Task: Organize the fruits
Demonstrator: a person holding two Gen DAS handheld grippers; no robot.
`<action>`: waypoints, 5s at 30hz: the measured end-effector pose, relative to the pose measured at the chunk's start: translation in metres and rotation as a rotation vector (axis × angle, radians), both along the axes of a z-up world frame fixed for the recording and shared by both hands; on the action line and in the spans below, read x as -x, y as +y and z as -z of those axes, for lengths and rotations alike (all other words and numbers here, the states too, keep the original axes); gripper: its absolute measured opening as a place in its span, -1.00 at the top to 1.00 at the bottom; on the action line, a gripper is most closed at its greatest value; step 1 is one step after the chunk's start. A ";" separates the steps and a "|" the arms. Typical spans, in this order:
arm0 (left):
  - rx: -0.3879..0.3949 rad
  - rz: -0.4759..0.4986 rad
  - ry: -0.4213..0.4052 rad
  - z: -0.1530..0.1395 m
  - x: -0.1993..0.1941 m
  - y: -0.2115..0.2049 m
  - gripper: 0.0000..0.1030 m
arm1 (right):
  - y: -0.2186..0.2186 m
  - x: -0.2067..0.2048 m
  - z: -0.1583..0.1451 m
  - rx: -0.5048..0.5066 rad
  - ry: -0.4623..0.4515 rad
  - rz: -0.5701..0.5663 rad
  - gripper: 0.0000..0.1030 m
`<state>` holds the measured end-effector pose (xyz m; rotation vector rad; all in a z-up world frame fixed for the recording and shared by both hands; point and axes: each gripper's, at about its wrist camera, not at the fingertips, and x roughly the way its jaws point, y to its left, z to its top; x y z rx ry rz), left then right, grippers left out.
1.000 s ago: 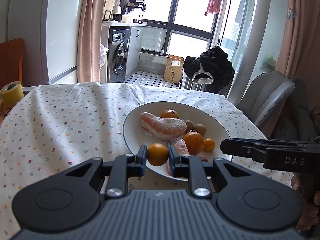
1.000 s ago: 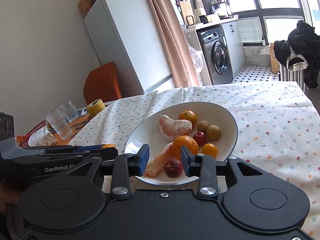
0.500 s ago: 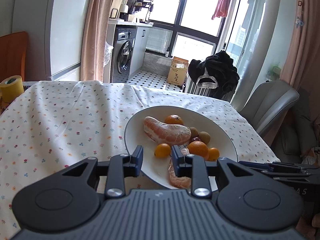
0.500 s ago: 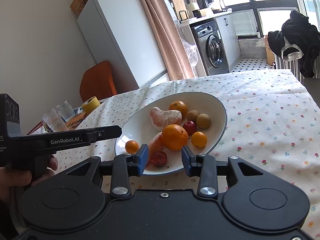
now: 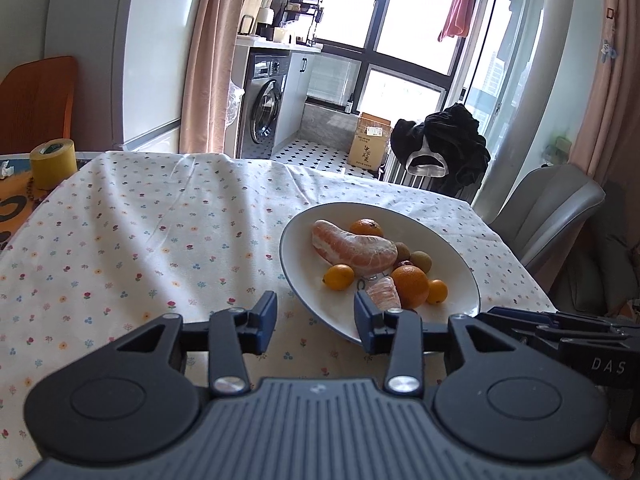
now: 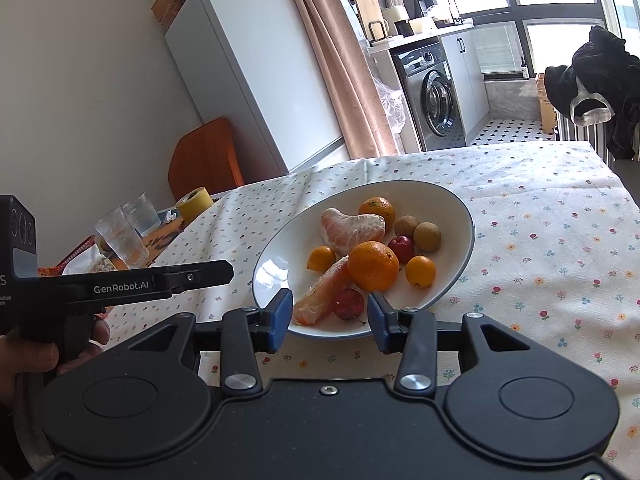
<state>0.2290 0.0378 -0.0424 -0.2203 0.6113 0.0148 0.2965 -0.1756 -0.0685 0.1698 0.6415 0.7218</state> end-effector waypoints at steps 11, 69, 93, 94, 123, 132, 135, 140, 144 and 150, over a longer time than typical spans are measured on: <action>-0.002 -0.029 -0.026 -0.013 0.035 -0.002 -0.42 | -0.007 0.027 -0.017 -0.001 -0.059 0.010 -0.11; -0.072 -0.024 -0.049 -0.042 0.194 -0.014 -0.99 | -0.031 0.163 -0.067 0.067 -0.127 0.031 -1.00; -0.095 -0.034 -0.042 -0.043 0.204 -0.015 -0.99 | -0.039 0.175 -0.068 0.067 -0.125 0.016 -1.00; -0.095 -0.035 -0.041 -0.043 0.204 -0.015 -0.99 | -0.039 0.175 -0.067 0.068 -0.125 0.014 -1.00; -0.108 -0.018 -0.025 -0.041 0.202 -0.018 -0.99 | -0.043 0.172 -0.066 0.067 -0.107 0.015 -1.00; -0.105 -0.019 -0.024 -0.041 0.202 -0.018 -0.99 | -0.044 0.172 -0.066 0.071 -0.107 0.016 -1.00; -0.105 -0.018 -0.027 -0.042 0.203 -0.019 -0.99 | -0.044 0.171 -0.066 0.072 -0.108 0.017 -1.00; -0.107 -0.019 -0.024 -0.042 0.203 -0.019 -0.99 | -0.043 0.173 -0.067 0.074 -0.116 0.016 -1.00; -0.108 -0.020 -0.025 -0.043 0.204 -0.019 -0.99 | -0.043 0.172 -0.067 0.076 -0.113 0.022 -1.00; -0.108 -0.020 -0.025 -0.044 0.204 -0.019 -0.99 | -0.043 0.173 -0.067 0.077 -0.117 0.015 -1.00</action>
